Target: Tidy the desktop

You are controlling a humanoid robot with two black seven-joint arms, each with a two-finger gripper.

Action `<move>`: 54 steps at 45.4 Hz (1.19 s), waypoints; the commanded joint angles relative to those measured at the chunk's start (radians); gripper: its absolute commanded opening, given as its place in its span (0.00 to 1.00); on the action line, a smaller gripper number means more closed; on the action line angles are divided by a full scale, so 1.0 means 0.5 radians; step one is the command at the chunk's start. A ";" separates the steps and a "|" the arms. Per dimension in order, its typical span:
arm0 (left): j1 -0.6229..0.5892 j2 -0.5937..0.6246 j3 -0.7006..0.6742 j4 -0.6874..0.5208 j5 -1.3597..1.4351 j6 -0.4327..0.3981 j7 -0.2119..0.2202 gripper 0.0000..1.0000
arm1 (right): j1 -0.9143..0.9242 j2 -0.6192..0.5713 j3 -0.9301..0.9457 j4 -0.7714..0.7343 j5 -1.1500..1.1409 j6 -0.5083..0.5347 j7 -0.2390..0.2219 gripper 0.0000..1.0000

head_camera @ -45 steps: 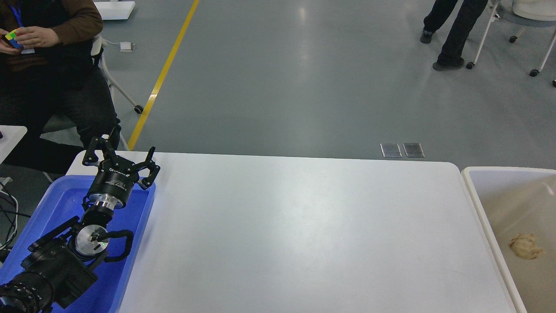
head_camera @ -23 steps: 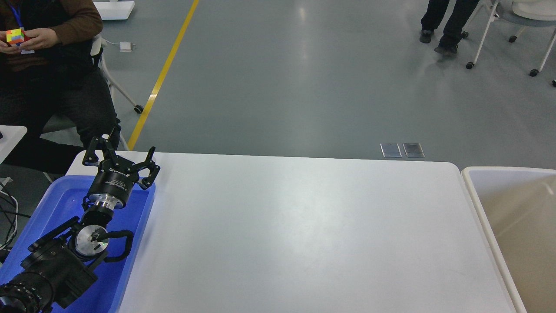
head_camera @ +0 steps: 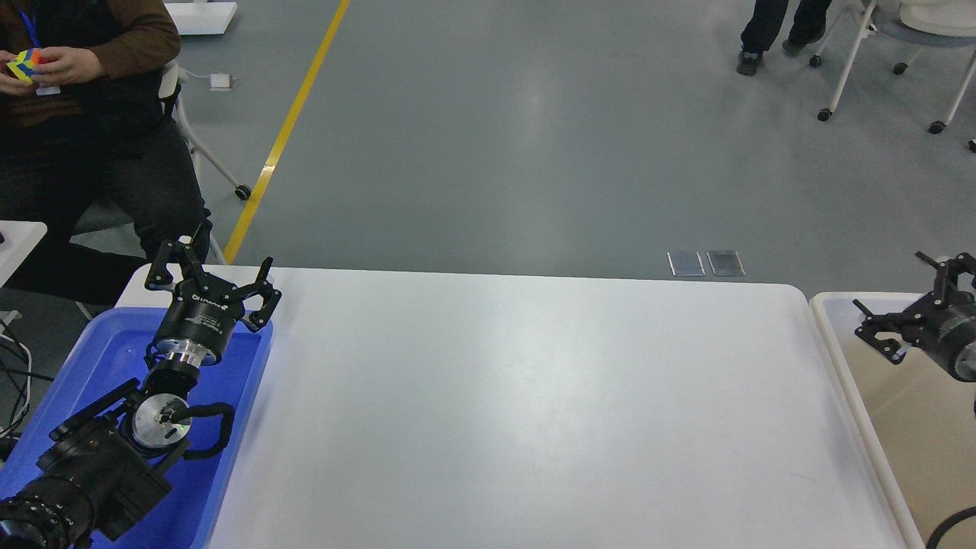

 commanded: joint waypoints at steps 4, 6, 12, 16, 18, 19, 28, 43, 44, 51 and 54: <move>0.000 0.000 0.000 0.000 0.003 -0.002 0.000 1.00 | 0.020 0.281 0.127 -0.010 -0.001 0.429 0.011 1.00; 0.000 0.000 0.000 0.000 0.000 -0.002 0.000 1.00 | 0.017 0.293 0.124 -0.010 -0.001 0.432 0.011 1.00; 0.000 0.000 0.000 0.000 0.000 -0.002 0.000 1.00 | -0.011 0.349 0.124 0.009 -0.001 0.463 0.011 1.00; 0.000 0.000 0.000 0.000 0.000 -0.002 0.000 1.00 | -0.029 0.398 0.127 0.018 0.005 0.552 0.011 1.00; 0.000 0.000 0.000 0.000 0.000 -0.002 0.000 1.00 | -0.047 0.407 0.139 0.030 0.021 0.552 0.011 1.00; 0.000 0.000 0.000 0.000 0.003 -0.002 0.000 1.00 | -0.056 0.416 0.148 0.042 0.036 0.552 0.011 1.00; 0.000 0.000 0.000 0.000 0.000 -0.002 0.000 1.00 | -0.075 0.533 0.176 0.125 0.223 0.552 0.011 1.00; 0.000 0.000 0.000 0.000 0.000 -0.002 0.000 1.00 | -0.035 0.885 0.200 0.135 0.260 0.552 0.011 1.00; 0.000 0.000 0.000 0.000 0.003 -0.002 0.000 1.00 | -0.032 0.904 0.200 0.135 0.260 0.552 0.011 1.00; 0.000 0.000 0.000 0.000 0.000 -0.002 0.000 1.00 | 0.026 0.959 0.200 0.135 0.260 0.552 0.014 1.00; 0.000 0.000 0.000 0.000 0.000 -0.002 0.000 1.00 | 0.063 0.959 0.200 0.129 0.254 0.552 0.014 1.00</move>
